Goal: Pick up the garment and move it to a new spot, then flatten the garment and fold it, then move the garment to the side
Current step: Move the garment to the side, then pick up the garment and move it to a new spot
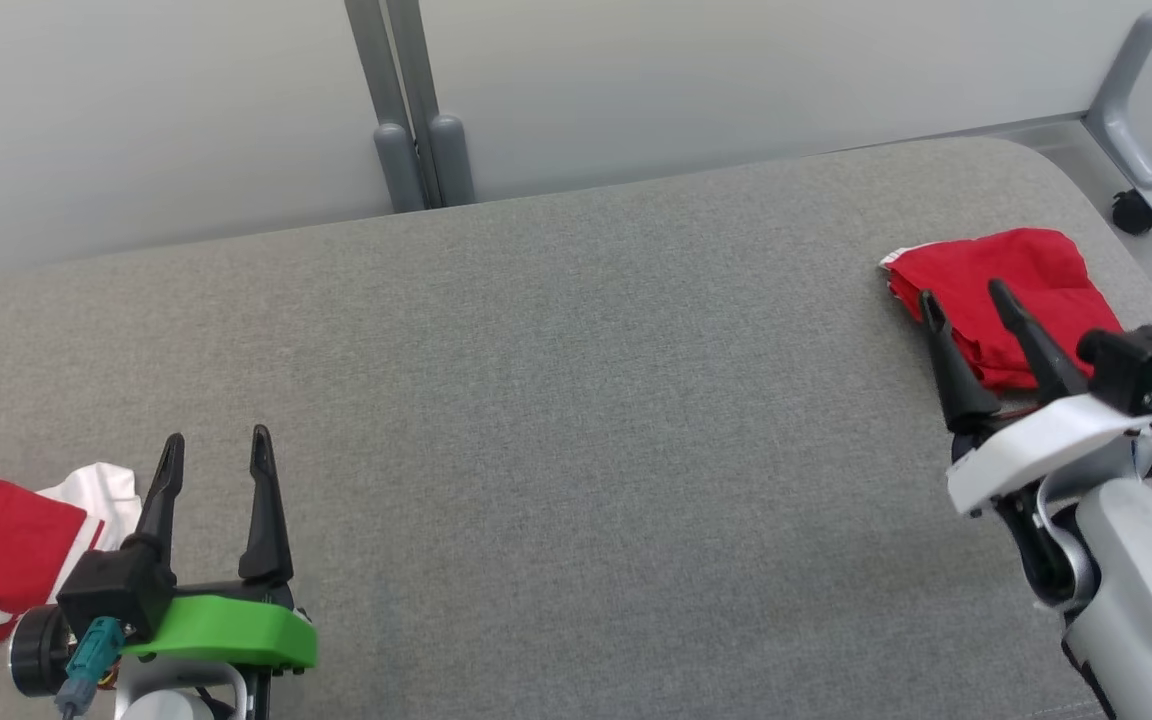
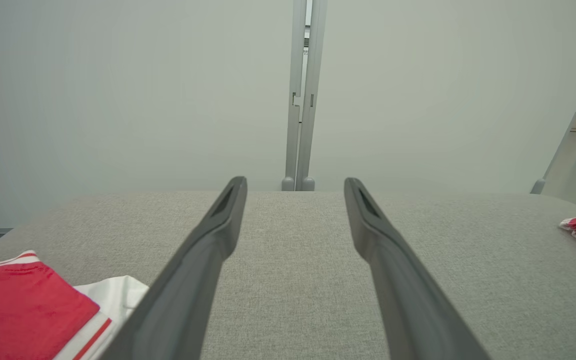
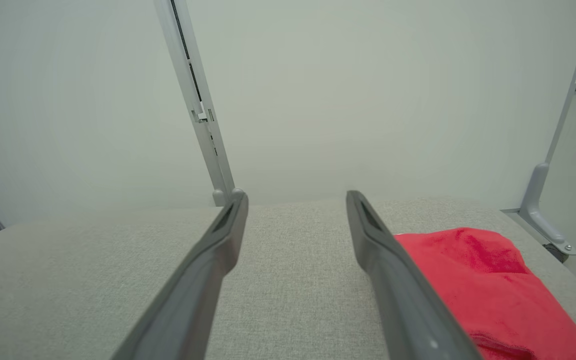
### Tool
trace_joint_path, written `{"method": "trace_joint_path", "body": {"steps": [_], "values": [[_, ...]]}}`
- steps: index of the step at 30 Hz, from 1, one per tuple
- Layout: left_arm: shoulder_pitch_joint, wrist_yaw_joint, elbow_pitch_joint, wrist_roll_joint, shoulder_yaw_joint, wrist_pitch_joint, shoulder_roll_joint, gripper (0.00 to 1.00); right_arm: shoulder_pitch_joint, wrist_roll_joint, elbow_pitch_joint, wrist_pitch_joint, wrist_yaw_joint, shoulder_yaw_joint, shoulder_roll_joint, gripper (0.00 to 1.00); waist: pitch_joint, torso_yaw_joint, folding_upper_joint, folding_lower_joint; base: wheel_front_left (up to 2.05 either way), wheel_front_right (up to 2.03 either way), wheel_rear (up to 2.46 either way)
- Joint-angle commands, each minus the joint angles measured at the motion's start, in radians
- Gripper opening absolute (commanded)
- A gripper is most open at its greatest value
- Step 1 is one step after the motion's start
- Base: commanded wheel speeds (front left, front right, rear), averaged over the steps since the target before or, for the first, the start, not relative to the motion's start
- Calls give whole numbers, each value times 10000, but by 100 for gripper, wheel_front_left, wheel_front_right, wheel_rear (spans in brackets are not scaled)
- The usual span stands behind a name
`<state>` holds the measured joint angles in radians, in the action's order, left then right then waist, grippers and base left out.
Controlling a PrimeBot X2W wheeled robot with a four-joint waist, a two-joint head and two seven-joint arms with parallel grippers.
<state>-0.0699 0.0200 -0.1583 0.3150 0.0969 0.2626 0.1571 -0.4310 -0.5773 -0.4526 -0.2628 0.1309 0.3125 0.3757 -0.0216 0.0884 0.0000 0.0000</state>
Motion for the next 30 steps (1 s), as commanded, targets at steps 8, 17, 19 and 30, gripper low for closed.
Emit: {"method": "trace_joint_path", "body": {"steps": [8,17,19,30], "values": [[236,-298,-595,-523,-257,24,-300,100,1702,627,897,-27,-1,-870,-938,100,164,-410,0,0,0,0,0],[61,-695,-1016,-939,-540,17,-632,100,2310,1119,1176,-27,-1,-1344,-1395,100,187,-552,0,0,0,0,0],[36,-750,-1025,-1017,-607,17,-667,100,2348,1237,1183,-26,-1,-1312,-1384,100,186,-550,0,0,0,0,0],[-38,-958,-1089,-1276,-870,17,-884,100,2208,1266,1339,-26,-1,-1219,-1458,100,177,-569,0,0,0,0,0]]}}
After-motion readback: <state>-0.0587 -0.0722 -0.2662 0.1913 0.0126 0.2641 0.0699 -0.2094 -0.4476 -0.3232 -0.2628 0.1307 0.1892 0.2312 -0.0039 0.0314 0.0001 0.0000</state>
